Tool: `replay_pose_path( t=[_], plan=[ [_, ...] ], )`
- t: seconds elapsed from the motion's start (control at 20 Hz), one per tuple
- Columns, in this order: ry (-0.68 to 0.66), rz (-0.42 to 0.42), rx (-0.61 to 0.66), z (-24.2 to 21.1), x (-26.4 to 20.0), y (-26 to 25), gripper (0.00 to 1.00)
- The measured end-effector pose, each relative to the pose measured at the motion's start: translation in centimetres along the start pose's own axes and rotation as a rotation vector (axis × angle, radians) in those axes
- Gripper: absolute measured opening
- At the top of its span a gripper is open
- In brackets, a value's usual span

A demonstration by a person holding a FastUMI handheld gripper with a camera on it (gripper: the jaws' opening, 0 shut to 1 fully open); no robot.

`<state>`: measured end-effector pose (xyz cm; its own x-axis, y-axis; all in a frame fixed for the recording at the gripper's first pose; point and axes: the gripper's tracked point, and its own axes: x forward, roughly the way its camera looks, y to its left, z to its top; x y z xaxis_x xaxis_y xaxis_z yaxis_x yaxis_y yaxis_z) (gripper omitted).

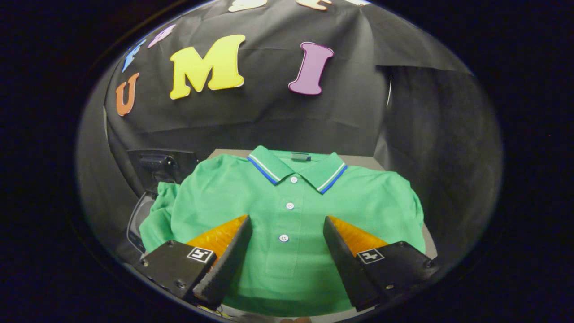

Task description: Put the clothes into the washing machine and then close the washing machine lid.

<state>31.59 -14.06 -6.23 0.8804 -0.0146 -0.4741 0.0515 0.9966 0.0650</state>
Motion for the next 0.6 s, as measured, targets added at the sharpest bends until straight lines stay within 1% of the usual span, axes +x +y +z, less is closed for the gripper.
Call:
replay_pose_path(
  t=[0.05, 0.15, 0.25, 0.3, 0.35, 0.4, 0.5, 0.6],
  plan=[
    [-0.021, -0.007, 0.03, 0.2, 0.1, 0.0, 1.0],
    [-0.015, -0.026, 0.01, -0.1, 0.2, -0.1, 1.0],
    [0.034, 0.009, 0.017, -0.2, -0.1, 0.9, 0.97],
    [0.054, 0.025, 0.018, 0.1, 0.0, 1.2, 0.79],
    [0.057, 0.037, 0.047, 0.2, -0.3, 1.2, 0.61],
    [0.054, 0.032, 0.074, 0.4, -0.2, 1.3, 0.43],
    [0.1, 0.028, 0.055, 0.0, -0.2, 1.2, 0.07],
    [0.124, 0.038, 0.096, 0.1, -0.6, 1.6, 0.06]
  ],
)
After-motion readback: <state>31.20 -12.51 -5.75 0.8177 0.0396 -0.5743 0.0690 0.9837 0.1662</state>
